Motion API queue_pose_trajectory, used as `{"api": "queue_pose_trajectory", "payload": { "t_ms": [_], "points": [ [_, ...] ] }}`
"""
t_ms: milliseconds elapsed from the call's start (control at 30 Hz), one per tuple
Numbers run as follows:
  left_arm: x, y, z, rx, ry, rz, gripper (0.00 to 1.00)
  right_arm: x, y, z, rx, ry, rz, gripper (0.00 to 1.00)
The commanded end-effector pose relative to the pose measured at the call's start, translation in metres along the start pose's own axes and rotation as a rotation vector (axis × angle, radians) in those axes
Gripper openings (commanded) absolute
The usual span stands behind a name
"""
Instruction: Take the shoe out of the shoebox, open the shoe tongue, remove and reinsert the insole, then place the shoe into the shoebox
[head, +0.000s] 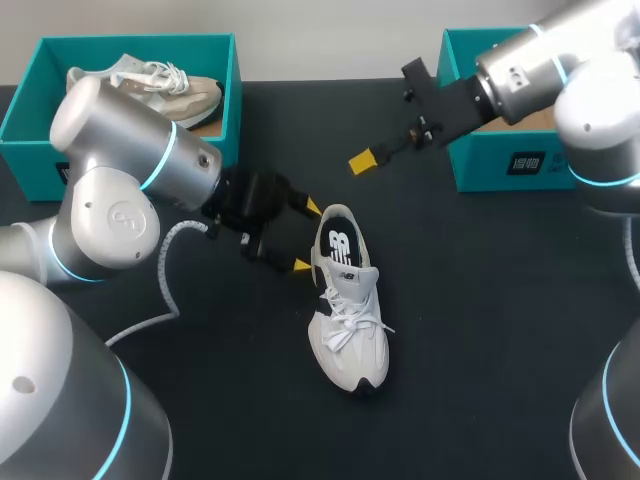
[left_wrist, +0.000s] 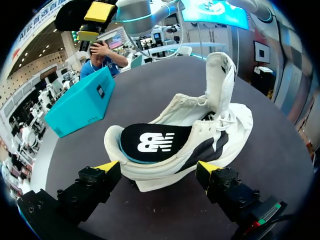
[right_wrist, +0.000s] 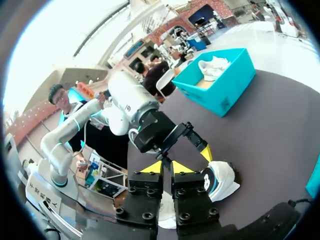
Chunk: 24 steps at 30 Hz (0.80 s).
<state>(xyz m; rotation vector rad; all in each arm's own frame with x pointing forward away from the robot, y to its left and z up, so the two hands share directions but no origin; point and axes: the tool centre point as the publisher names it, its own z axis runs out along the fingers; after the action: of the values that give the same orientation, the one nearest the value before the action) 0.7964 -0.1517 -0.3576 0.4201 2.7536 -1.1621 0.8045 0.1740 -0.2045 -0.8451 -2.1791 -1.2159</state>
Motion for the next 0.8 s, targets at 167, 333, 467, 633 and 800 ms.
{"api": "queue_pose_trajectory", "payload": {
  "t_ms": [167,333,467,633,800],
  "points": [
    [-0.001,-0.002,-0.051,0.004,0.047,0.032,1.00,0.021,-0.007,-0.006,0.012,-0.223,0.095,0.00],
    [-0.005,-0.005,-0.085,-0.004,0.095,0.094,1.00,0.021,-0.007,-0.006,0.012,-0.223,0.095,0.00],
    [-0.013,-0.002,-0.106,-0.065,0.096,0.121,1.00,0.021,-0.007,-0.006,0.012,-0.223,0.095,0.00],
    [-0.023,-0.003,-0.130,-0.084,0.061,0.125,1.00,0.018,-0.010,-0.001,0.029,-0.267,0.104,0.00],
    [-0.026,-0.007,-0.146,-0.077,0.045,0.120,1.00,0.005,-0.021,0.019,0.069,-0.483,0.203,0.00]
  ]
}}
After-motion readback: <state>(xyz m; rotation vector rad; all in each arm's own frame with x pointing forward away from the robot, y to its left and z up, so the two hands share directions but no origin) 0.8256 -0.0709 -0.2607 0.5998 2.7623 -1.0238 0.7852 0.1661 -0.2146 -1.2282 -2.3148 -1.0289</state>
